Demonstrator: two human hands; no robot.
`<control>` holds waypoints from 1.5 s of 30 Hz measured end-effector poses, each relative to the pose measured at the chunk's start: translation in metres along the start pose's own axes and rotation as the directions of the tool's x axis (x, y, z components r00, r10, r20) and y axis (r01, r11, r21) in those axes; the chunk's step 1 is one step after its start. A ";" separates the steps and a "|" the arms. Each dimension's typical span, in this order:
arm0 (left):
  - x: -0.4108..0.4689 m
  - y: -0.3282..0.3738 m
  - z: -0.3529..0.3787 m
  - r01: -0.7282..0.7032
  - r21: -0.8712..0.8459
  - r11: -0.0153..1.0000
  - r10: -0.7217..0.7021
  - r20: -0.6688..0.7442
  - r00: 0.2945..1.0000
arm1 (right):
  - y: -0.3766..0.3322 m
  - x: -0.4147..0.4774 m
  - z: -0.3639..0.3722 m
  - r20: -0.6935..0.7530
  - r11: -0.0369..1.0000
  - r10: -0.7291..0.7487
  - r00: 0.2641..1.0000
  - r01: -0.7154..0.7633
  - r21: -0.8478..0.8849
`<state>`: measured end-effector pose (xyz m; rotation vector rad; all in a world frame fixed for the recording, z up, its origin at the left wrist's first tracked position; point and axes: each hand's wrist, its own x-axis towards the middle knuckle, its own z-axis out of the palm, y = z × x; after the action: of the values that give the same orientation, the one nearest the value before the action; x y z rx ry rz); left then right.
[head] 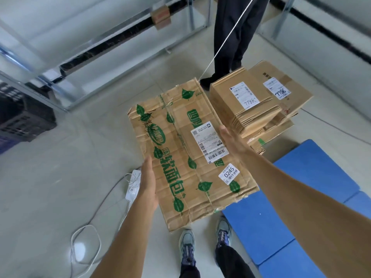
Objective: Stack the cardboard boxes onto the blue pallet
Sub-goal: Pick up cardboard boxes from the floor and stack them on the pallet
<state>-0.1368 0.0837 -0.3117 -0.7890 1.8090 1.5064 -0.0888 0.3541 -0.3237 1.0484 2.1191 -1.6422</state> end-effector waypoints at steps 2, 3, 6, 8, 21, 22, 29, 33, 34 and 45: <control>-0.011 0.006 -0.005 -0.023 0.007 1.000 0.023 0.048 0.999 | -0.006 -0.018 -0.003 -0.035 0.999 -0.009 0.999 0.010 0.037; -0.016 0.009 -0.008 -0.033 0.013 0.999 0.032 0.069 0.997 | -0.007 -0.027 -0.006 -0.053 0.999 -0.006 0.999 0.008 0.037; -0.032 0.015 -0.014 -0.070 0.066 0.995 0.061 0.140 0.988 | -0.010 -0.057 -0.014 -0.112 0.998 0.000 0.994 0.007 0.056; -0.042 0.019 -0.015 -0.080 0.101 0.992 0.060 0.181 0.982 | -0.010 -0.075 -0.020 -0.139 0.994 -0.021 0.990 0.035 0.100; -0.120 0.015 0.013 -0.185 0.278 0.942 0.081 0.347 0.934 | 0.031 -0.199 -0.064 -0.381 0.954 -0.004 0.924 0.118 0.276; -0.126 0.010 0.019 -0.194 0.287 0.938 0.082 0.358 0.930 | 0.038 -0.207 -0.070 -0.392 0.951 0.015 0.920 0.107 0.289; -0.167 -0.036 0.074 -0.223 0.350 0.910 0.047 0.448 0.893 | 0.100 -0.262 -0.120 -0.445 0.915 0.124 0.887 0.072 0.398; -0.185 -0.068 0.108 -0.224 0.406 0.886 0.023 0.444 0.896 | 0.140 -0.282 -0.149 -0.451 0.905 0.179 0.874 0.034 0.425; -0.188 -0.076 0.117 -0.215 0.417 0.883 0.011 0.441 0.898 | 0.150 -0.286 -0.156 -0.454 0.905 0.184 0.872 0.030 0.425; -0.179 -0.123 0.208 -0.192 0.537 0.821 -0.099 0.465 0.880 | 0.232 -0.286 -0.201 -0.470 0.840 0.339 0.815 -0.037 0.541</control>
<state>0.0896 0.2773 -0.2711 -0.0558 1.7478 0.9642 0.3130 0.4536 -0.2562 2.0593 1.7780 -2.0297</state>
